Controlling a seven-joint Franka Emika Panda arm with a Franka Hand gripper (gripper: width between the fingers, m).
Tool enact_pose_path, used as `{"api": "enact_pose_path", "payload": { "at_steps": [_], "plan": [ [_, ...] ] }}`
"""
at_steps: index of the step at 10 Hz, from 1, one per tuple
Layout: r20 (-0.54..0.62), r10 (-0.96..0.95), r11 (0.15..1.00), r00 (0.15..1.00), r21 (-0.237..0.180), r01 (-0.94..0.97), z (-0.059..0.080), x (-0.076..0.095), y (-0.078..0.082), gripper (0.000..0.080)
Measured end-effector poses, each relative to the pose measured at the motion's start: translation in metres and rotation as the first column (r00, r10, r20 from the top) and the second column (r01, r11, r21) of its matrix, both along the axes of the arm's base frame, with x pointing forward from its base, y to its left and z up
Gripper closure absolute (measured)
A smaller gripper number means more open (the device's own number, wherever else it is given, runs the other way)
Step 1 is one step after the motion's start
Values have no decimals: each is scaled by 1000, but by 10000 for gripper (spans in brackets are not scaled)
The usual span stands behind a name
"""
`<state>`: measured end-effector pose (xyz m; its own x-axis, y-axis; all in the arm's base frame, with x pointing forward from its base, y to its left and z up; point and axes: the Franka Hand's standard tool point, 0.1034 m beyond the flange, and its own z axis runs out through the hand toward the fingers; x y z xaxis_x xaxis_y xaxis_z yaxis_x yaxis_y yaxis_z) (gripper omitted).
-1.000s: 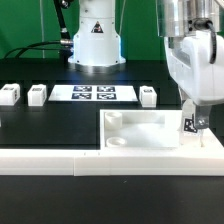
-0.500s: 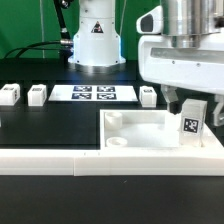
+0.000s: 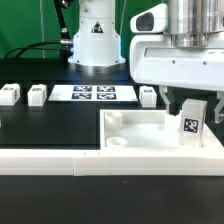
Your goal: Assemble square table
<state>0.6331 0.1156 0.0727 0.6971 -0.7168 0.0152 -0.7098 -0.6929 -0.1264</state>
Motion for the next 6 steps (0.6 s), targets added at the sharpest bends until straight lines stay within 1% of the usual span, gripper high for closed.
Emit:
{"api": "enact_pose_path", "payload": {
  "at_steps": [1,2,3,4,5,6],
  "plan": [
    [-12,-82,997,997,7,82,-1,-2,-1,410],
    [-21,-162,987,987,12,162,-2,-2,-3,504],
    [-32,-244,970,969,19,244,-2,-2,-4,504],
    [-63,-371,928,927,25,373,-2,-2,-5,504],
    [-93,-469,881,878,21,473,-2,-1,-5,504],
    [-111,-537,840,836,20,542,-2,-1,-6,504]
  ]
}}
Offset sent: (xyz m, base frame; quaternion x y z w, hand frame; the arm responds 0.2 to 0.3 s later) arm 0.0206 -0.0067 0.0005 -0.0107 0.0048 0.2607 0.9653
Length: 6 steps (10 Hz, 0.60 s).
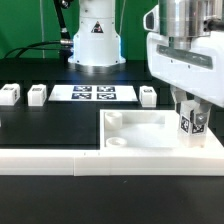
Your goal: Assemble square table
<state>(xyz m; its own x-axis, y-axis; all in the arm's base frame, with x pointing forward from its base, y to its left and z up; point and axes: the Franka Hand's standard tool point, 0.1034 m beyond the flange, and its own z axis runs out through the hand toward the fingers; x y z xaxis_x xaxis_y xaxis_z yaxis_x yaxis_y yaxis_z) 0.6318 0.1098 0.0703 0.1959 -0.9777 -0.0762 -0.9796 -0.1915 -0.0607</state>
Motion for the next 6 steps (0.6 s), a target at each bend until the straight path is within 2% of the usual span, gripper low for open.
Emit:
{"api": "enact_pose_path", "payload": {
  "at_steps": [1,4,6],
  "plan": [
    [-26,-155,988,988,26,155,-1,-2,-1,505],
    [-40,-266,963,963,29,267,-1,-2,1,506],
    [-60,-395,917,917,32,398,-1,-3,1,506]
  ]
}}
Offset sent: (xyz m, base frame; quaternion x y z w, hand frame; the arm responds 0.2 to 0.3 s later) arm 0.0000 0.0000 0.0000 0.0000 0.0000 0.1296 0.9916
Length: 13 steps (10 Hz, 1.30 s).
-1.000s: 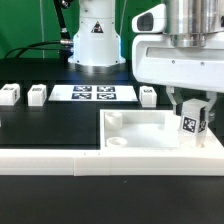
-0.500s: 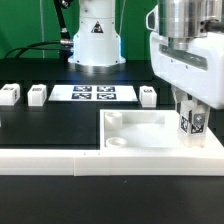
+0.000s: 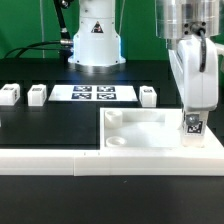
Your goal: Assemble square table
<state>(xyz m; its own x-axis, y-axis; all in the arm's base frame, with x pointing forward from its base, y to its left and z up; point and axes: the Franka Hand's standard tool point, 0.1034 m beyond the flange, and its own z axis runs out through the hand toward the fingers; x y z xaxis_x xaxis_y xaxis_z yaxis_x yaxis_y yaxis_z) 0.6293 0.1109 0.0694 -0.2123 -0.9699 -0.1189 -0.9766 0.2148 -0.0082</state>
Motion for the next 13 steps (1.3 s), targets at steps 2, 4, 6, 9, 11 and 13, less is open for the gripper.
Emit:
{"api": "enact_pose_path", "payload": {
  "at_steps": [2,4,6,9,11,13],
  "plan": [
    [-36,-206,978,978,7,206,1,1,-1,506],
    [-37,-229,973,973,9,229,2,1,0,506],
    [-28,-217,976,976,0,217,1,0,0,504],
    [-25,-170,985,985,-7,170,0,-1,1,412],
    [-25,-168,986,985,-7,168,0,-1,1,227],
    [-25,-167,986,986,-7,167,-1,-1,1,153]
  ]
}}
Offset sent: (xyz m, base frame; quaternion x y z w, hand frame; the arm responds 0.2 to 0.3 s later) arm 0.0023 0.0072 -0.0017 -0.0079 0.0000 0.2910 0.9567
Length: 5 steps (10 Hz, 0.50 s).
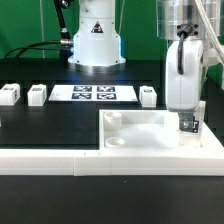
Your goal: Assemble square table
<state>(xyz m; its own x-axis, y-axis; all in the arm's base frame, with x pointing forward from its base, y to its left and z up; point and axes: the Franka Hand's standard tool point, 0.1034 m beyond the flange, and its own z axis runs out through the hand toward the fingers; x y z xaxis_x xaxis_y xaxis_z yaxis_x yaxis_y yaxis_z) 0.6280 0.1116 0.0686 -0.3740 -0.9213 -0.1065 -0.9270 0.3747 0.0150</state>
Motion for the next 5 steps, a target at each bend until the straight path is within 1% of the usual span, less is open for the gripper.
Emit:
{"api": "enact_pose_path", "payload": {
  "at_steps": [5],
  "plan": [
    [-1,2,1000,1000,0,-2,-1,0,0,150]
  ]
}}
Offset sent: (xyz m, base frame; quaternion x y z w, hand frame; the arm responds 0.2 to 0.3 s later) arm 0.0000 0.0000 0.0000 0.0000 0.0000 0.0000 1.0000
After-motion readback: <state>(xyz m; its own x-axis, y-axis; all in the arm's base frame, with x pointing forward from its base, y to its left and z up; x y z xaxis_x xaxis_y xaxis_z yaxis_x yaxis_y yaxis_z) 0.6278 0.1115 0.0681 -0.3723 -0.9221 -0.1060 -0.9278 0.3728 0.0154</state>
